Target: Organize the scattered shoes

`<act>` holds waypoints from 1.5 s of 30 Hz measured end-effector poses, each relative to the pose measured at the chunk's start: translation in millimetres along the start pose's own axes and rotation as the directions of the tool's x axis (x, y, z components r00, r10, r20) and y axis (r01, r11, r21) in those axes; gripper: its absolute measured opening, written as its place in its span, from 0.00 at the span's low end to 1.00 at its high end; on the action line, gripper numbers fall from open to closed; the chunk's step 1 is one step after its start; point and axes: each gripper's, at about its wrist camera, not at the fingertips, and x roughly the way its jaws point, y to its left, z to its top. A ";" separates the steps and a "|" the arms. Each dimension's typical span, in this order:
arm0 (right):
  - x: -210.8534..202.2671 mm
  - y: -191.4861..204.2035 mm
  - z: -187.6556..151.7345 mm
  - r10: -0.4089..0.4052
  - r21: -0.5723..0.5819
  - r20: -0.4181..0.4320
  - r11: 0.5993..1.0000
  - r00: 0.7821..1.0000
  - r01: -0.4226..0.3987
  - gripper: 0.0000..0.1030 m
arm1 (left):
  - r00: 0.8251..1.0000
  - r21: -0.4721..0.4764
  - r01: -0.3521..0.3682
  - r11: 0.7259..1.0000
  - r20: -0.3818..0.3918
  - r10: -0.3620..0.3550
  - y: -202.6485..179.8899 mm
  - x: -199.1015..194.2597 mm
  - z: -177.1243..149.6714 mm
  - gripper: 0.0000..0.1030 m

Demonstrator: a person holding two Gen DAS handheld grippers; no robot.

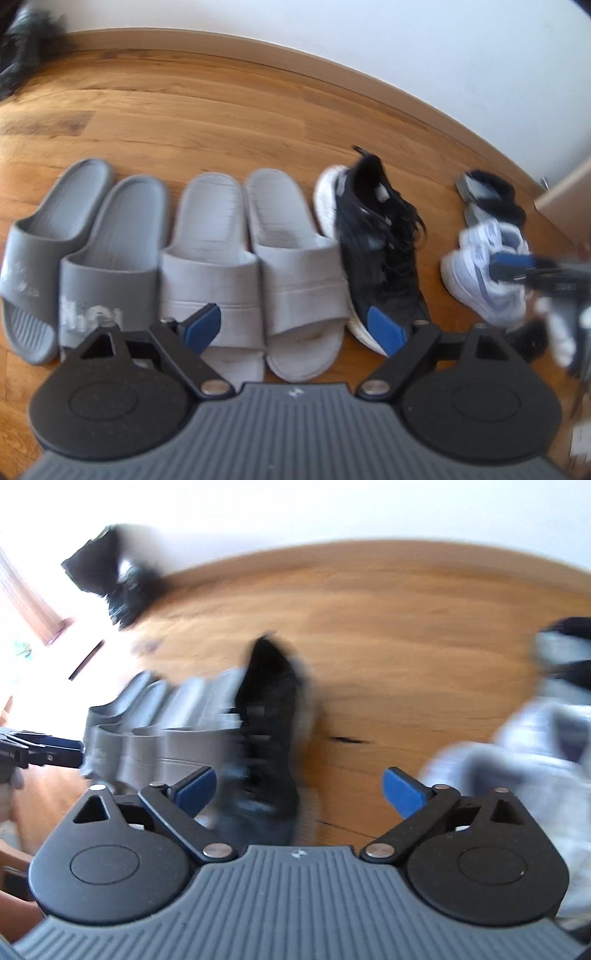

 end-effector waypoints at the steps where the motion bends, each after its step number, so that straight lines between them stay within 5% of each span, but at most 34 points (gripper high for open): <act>1: -10.8 -12.8 -6.9 -0.031 0.020 0.011 0.999 0.999 0.030 0.97 | 1.000 0.023 0.014 1.000 -0.015 -0.014 -9.1 6.1 -0.4 0.84; 5: -51.5 -90.1 -41.5 -0.189 0.173 0.042 0.969 0.981 0.179 0.98 | 0.994 0.140 0.072 0.988 -0.093 -0.060 -59.0 35.9 -3.5 0.84; 9: -88.1 -154.6 -76.6 -0.331 0.368 0.028 0.881 0.943 0.298 0.98 | 0.975 0.210 0.168 0.963 -0.182 -0.131 -122.6 74.0 -8.5 0.84; 16: -124.6 -219.3 -141.2 -0.399 0.651 -0.015 0.692 0.917 0.312 0.98 | 0.929 0.302 0.310 0.902 -0.296 -0.220 -221.1 147.4 -34.0 0.84; 19: -135.9 -234.2 -160.2 -0.388 0.704 -0.029 0.646 0.921 0.295 0.98 | 0.913 0.298 0.354 0.887 -0.317 -0.258 -237.4 185.8 -41.8 0.84; 21: -141.9 -239.4 -167.4 -0.395 0.715 -0.036 0.632 0.918 0.300 0.98 | 0.906 0.259 0.341 0.904 -0.348 -0.242 -240.7 211.4 -51.1 0.71; 23: -146.0 -243.6 -172.6 -0.404 0.724 -0.042 0.618 0.914 0.307 0.98 | 0.894 0.230 0.331 0.915 -0.387 -0.226 -242.8 226.7 -60.6 0.40; 24: -146.4 -244.8 -174.1 -0.402 0.737 -0.044 0.605 0.914 0.302 0.98 | 0.894 0.237 0.314 0.919 -0.399 -0.203 -244.2 230.5 -70.8 0.39; 28: -148.6 -247.9 -186.7 -0.370 0.784 -0.055 0.559 0.927 0.269 0.99 | 0.840 0.249 0.412 0.877 -0.476 -0.259 -250.5 227.5 -93.8 0.37; 30: -145.7 -241.5 -190.9 -0.328 0.796 -0.055 0.555 0.943 0.239 0.99 | 0.822 0.254 0.437 0.863 -0.502 -0.268 -252.2 226.7 -103.8 0.40; 39: -129.2 -208.3 -182.4 -0.255 0.754 -0.077 0.618 0.964 0.224 0.99 | 0.871 0.352 0.410 0.842 -0.423 -0.248 -256.3 229.9 -96.9 0.80; 43: -129.2 -204.6 -175.1 -0.264 0.744 -0.084 0.625 0.961 0.237 0.99 | 0.818 0.297 0.444 0.845 -0.520 -0.247 -261.4 258.0 -94.3 0.79; 45: -125.5 -201.5 -174.1 -0.245 0.758 -0.106 0.608 0.964 0.237 0.99 | 0.794 0.263 0.453 0.852 -0.554 -0.251 -261.0 269.8 -100.1 0.64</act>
